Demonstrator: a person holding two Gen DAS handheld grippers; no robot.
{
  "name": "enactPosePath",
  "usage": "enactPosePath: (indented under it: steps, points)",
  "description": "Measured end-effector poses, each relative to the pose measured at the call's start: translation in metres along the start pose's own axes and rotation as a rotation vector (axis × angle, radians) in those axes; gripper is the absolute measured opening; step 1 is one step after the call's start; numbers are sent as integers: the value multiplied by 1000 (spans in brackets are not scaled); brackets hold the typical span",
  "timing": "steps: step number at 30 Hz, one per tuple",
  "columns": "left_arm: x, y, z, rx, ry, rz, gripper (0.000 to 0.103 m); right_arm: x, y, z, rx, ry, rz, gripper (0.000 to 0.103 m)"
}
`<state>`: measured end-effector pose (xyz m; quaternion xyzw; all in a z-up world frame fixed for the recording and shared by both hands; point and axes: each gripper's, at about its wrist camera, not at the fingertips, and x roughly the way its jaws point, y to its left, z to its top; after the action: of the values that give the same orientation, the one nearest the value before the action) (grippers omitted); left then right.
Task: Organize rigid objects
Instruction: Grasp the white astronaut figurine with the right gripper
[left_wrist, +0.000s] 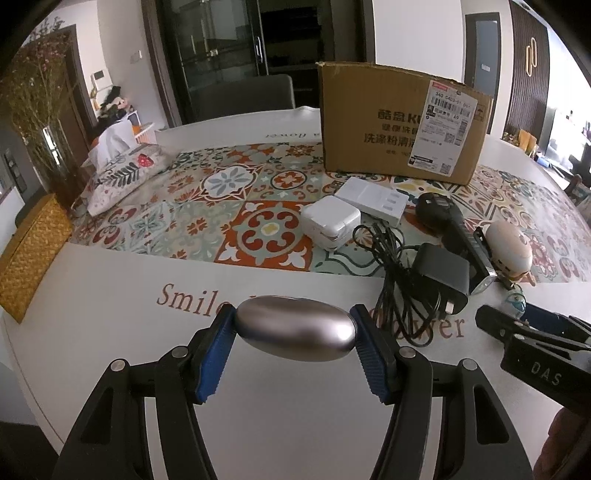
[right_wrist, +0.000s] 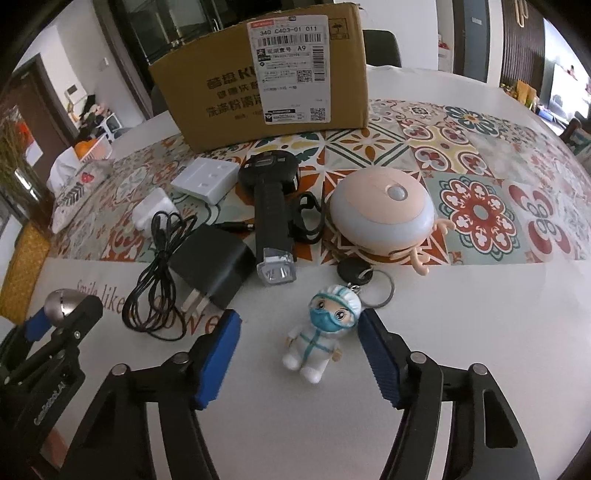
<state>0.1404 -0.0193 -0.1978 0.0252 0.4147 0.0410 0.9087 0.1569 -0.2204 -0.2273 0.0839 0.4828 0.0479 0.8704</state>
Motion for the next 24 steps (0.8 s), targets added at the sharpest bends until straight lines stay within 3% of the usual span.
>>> enactPosePath:
  steps: [3,6,8,24]
  points:
    - [3,-1,2,3,2,-5,62,2,-1,4,0,0,-8,55]
    - [5,-3,4,19,1,-17,62,2,-2,5,-7,-2,-37,36]
    - [6,-5,6,26,-2,-29,62,2,-3,6,-5,4,-37,28]
    - [-21,-17,45,79,-66,-137,62,-45,-1,26,-9,-70,-31,28]
